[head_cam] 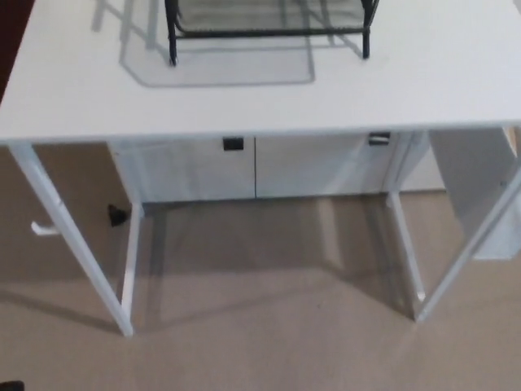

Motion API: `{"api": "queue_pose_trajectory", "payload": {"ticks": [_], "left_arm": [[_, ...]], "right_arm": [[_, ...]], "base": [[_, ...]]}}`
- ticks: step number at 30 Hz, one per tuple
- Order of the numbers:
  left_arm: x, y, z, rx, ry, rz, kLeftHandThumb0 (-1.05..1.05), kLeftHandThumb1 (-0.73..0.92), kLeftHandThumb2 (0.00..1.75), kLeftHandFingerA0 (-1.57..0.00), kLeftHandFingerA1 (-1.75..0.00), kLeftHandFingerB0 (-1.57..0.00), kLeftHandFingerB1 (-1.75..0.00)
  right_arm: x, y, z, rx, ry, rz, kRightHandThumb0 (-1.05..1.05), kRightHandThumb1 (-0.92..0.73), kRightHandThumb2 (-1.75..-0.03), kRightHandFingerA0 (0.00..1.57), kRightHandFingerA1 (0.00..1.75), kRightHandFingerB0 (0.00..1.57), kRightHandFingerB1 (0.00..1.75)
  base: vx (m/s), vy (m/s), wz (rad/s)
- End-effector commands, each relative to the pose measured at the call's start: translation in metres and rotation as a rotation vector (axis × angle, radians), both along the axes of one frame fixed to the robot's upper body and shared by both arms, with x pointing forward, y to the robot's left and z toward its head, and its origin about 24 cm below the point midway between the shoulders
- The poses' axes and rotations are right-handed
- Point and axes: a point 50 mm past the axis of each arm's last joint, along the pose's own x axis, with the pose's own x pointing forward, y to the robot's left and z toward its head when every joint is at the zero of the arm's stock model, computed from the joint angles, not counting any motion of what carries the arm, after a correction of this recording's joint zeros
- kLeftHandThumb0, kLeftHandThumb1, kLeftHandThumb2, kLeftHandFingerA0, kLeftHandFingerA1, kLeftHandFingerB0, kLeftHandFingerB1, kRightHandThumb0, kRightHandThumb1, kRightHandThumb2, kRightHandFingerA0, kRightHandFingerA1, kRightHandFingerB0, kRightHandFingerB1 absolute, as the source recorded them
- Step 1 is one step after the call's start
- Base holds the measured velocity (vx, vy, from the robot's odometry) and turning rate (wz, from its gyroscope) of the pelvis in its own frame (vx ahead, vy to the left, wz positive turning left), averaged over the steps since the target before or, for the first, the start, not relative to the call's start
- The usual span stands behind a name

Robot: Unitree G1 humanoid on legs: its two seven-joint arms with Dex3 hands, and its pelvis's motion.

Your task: The robot walks towards a file tray kept in the middle of a desk and uses its right hand to grab a tray and pulls it out towards itself

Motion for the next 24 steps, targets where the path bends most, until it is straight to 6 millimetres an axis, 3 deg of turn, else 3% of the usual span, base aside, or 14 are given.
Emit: {"api": "queue_pose_trajectory", "payload": {"ticks": [1, 10, 12, 24], "left_arm": [[0.002, 0.003, 0.003, 0.034, -0.005, -0.030, -0.35, 0.26, 0.91, -0.55, -0.85, -0.35, -0.70], [-0.008, -0.003, -0.003, -0.002, 0.017, -0.054, -0.39, 0.27, 0.90, -0.60, -0.87, -0.35, -0.70], [-0.011, -0.008, -0.006, -0.001, 0.025, -0.075, -0.39, 0.27, 0.89, -0.66, -0.86, -0.37, -0.70], [-0.013, -0.009, -0.007, 0.019, 0.048, -0.088, -0.42, 0.28, 0.89, -0.64, -0.87, -0.38, -0.70]], "right_arm": [[0.002, -0.008, 0.004, -0.033, -0.040, 0.019, -0.26, -0.58, -0.57, 0.60, 0.62, 0.39, 0.44], [-0.010, -0.007, 0.005, -0.032, -0.039, 0.029, -0.27, -0.58, -0.57, 0.61, 0.64, 0.39, 0.44], [-0.011, -0.009, 0.001, -0.037, -0.013, 0.027, -0.26, -0.59, -0.58, 0.61, 0.62, 0.39, 0.43], [-0.012, -0.008, 0.001, -0.053, -0.009, 0.052, -0.26, -0.60, -0.58, 0.61, 0.62, 0.40, 0.45]], "base": [[0.32, -0.249, 0.63], [0.30, -0.110, 0.00], [0.25, 0.064, -0.22], [0.20, 0.138, -0.07]]}}
